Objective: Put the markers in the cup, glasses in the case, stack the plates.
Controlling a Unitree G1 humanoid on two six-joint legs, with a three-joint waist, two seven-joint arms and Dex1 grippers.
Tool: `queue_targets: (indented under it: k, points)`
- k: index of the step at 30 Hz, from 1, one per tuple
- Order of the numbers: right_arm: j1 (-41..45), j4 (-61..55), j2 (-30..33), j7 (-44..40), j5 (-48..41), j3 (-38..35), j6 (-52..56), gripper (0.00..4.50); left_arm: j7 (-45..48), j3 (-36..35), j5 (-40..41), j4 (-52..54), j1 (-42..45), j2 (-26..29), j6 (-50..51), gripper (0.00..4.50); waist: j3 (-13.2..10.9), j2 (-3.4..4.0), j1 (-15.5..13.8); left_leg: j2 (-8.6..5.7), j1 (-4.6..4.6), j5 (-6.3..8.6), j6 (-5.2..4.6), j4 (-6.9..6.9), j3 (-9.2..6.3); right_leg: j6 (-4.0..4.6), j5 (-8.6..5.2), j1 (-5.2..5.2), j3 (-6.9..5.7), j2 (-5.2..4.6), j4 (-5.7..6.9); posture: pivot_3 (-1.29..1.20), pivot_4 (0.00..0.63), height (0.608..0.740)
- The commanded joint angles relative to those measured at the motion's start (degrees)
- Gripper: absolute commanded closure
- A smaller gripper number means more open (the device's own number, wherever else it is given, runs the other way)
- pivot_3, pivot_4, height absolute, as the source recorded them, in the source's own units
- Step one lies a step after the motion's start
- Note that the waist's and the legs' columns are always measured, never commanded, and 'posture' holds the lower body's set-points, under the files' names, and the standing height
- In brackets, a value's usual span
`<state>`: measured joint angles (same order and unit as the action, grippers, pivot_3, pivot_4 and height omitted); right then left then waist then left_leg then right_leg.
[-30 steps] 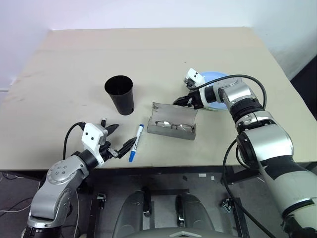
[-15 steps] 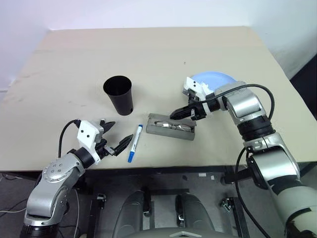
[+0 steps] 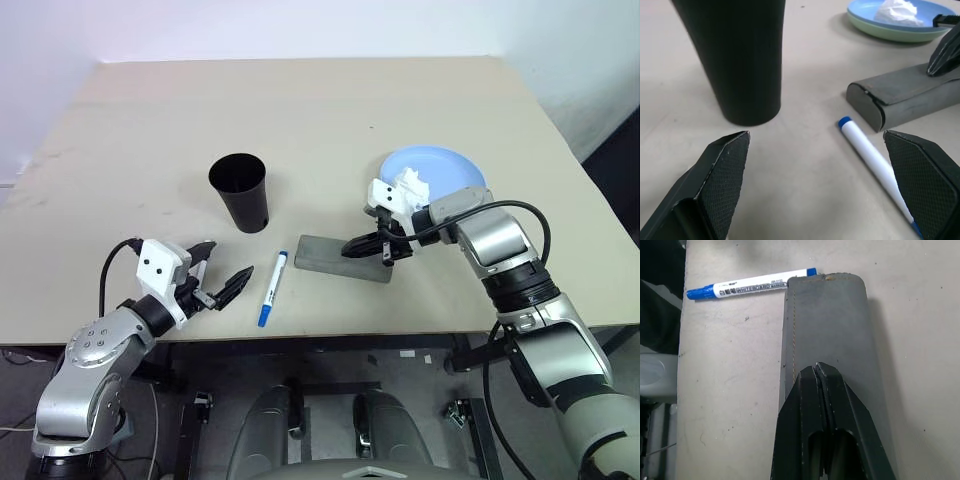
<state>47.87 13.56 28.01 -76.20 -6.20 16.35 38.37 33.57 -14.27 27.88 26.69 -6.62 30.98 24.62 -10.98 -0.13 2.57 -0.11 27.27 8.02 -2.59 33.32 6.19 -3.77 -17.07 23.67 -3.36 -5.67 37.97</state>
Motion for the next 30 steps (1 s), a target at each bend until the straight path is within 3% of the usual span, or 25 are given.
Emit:
queue_targets:
  k: [1, 6, 14, 22, 30]
  points:
    - [0.34, -3.01, -0.83, -0.41, -4.89, -2.93, -0.15, 4.47, -1.42, -4.61, 2.96, 3.31, -1.69, -0.25, 0.89, 0.0, -0.01, 0.0, -0.06, 0.0, 0.01, 0.0, 0.0, 0.0, 0.0, 0.0, 0.0, 0.01, 0.0, 0.0, 0.0, 0.0, 0.15, 0.727]
    - [0.31, -4.97, -1.19, 0.53, -8.1, -3.75, -0.03, 4.47, -6.05, -8.45, 3.43, 4.04, -3.3, 2.05, 7.51, 0.0, 0.0, -0.02, -0.17, -0.01, 0.08, 0.0, 0.0, -0.02, 0.0, 0.0, 0.0, 0.08, -0.03, -0.04, -0.04, 0.0, 0.15, 0.727]
    - [1.26, -3.49, -3.12, 3.51, -8.61, -2.78, -0.54, 4.47, -12.88, -7.66, 3.9, 3.78, 3.8, 6.67, 22.12, 0.0, 0.01, -0.04, -0.24, -0.03, 0.1, 0.0, 0.0, -0.05, 0.03, -0.02, 0.09, 0.1, -0.07, -0.06, -0.05, 0.0, 0.15, 0.727]
    - [1.97, -3.19, -3.04, 5.97, -8.79, -3.57, -0.98, 4.47, -19.9, -5.43, 7.64, 1.69, 15.84, 4.65, 40.81, 0.0, 0.01, -0.06, -0.34, -0.03, 0.14, -0.05, 0.08, -0.1, 0.12, -0.19, 0.19, 0.2, -0.04, -0.07, -0.05, 0.0, 0.15, 0.727]
    - [0.95, -4.66, -2.46, 7.9, -10.65, -4.51, 1.03, 4.47, -25.11, -3.51, 5.49, 2.22, 22.22, 3.7, 55.07, 0.0, 0.01, -0.16, -0.19, -0.02, 0.13, -0.21, 0.32, -0.06, 0.12, -0.36, 0.29, -0.06, -0.05, -0.02, -0.04, 0.0, 0.15, 0.727]
